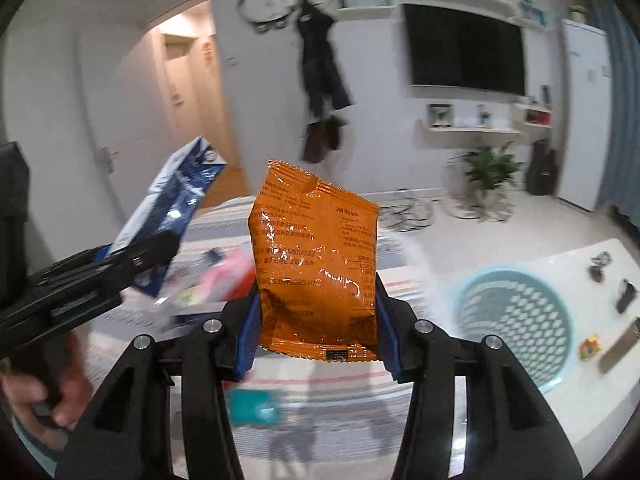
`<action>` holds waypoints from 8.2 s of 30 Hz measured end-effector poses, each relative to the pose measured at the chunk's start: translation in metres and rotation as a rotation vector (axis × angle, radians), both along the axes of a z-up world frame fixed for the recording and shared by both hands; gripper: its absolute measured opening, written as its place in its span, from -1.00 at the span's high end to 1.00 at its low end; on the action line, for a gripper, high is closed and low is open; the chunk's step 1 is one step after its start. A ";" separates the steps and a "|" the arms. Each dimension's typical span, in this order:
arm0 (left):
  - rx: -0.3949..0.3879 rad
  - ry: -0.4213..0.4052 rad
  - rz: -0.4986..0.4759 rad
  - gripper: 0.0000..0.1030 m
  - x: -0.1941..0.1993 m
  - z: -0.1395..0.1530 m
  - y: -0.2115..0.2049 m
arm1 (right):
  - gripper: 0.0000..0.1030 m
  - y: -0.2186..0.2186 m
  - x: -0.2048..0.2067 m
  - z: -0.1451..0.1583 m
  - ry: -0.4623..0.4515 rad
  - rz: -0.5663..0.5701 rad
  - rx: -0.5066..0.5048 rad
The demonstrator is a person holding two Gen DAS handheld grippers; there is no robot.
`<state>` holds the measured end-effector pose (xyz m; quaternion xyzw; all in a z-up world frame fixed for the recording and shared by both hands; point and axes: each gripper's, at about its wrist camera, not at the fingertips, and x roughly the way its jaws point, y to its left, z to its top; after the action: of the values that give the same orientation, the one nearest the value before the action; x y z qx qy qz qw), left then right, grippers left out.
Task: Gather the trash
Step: 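Carry both items over the blue basket and open both tools to drop them, then move both tools back over the trash pile on the bed, then grasp the red-white paper cup with the left tool while the right tool grasps the teal packet, then carry both items over the blue basket and open both tools to drop them, then move both tools back over the trash pile on the bed, then grasp the white milk carton with the left tool while the right tool grasps the pink packet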
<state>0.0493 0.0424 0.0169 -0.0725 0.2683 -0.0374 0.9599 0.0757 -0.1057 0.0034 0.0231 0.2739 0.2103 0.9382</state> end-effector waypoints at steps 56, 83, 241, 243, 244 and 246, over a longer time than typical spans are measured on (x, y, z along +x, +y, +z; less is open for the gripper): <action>-0.106 0.149 -0.255 -0.35 0.065 -0.055 -0.101 | -0.37 -0.119 0.074 -0.099 0.273 -0.284 0.017; -0.151 0.259 0.071 -0.57 -0.034 -0.100 0.063 | -0.49 0.084 -0.028 -0.137 0.278 0.147 -0.190; -0.169 0.264 -0.009 -0.57 0.027 -0.125 0.061 | -0.26 0.010 0.063 -0.121 0.214 -0.109 -0.133; -0.164 0.271 -0.030 -0.51 0.027 -0.126 0.056 | -0.26 0.008 0.062 -0.119 0.213 -0.112 -0.137; -0.167 0.280 -0.048 -0.48 0.026 -0.127 0.053 | -0.26 0.007 0.062 -0.119 0.213 -0.112 -0.136; -0.184 0.302 -0.095 -0.47 0.022 -0.129 0.049 | -0.26 0.006 0.062 -0.118 0.213 -0.111 -0.135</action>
<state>0.0712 0.0909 -0.1120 -0.1522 0.4079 -0.0956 0.8952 0.1373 -0.0998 -0.1144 -0.0026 0.3838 0.1356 0.9134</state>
